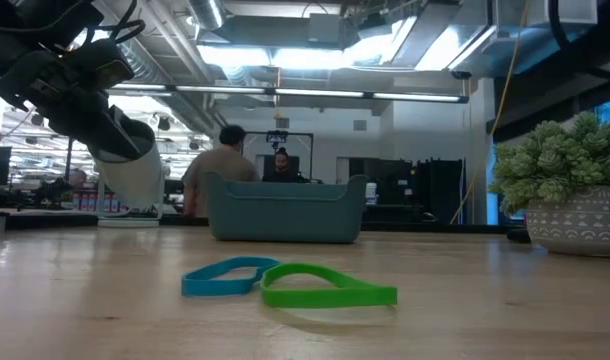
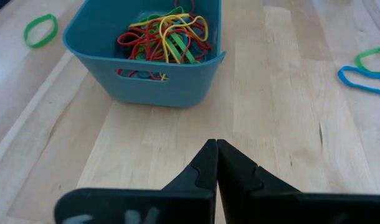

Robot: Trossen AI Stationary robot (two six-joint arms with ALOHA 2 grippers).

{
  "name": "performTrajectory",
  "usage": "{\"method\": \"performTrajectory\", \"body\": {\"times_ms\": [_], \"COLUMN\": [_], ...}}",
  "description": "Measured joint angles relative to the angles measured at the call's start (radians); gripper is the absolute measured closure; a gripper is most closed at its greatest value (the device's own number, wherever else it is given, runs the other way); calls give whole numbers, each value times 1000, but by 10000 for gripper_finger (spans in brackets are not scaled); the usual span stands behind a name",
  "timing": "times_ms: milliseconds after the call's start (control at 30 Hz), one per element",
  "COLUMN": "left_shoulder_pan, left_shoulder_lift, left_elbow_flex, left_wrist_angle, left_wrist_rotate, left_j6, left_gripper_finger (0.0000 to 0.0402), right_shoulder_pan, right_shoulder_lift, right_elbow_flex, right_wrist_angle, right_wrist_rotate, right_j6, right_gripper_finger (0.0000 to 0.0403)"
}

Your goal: Pick and place rubber bands into bin

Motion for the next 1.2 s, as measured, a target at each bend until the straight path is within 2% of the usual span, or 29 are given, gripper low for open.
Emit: {"method": "performTrajectory", "body": {"times_ms": [33, 100, 400, 533, 767, 1067, 1200], "left_shoulder_pan": [0, 0, 0, 0, 0, 0, 0], "left_shoulder_lift": [0, 0, 0, 0, 0, 0, 0], "left_elbow_flex": [0, 0, 0, 0, 0, 1, 1], "left_wrist_angle": [0, 0, 0, 0, 1, 0, 0], "left_wrist_rotate": [0, 0, 0, 0, 0, 0, 0], "left_j6": [0, 0, 1, 3, 4, -5, -14], "left_gripper_finger": [400, 399, 399, 400, 400, 400, 399], "right_shoulder_pan": [0, 1, 2, 2, 8, 28, 31], "right_shoulder_lift": [1, 6, 6, 5, 5, 4, -7], "right_elbow_flex": [9, 32, 225, 248, 162, 33, -26], "right_wrist_angle": [0, -17, -249, -336, -285, -161, -63], "right_wrist_rotate": [6, 7, 6, 6, 0, -96, -124], "right_j6": [-11, -33, -29, -12, 27, 76, 77], "right_gripper_finger": [373, 392, 393, 385, 356, 305, 298]}}
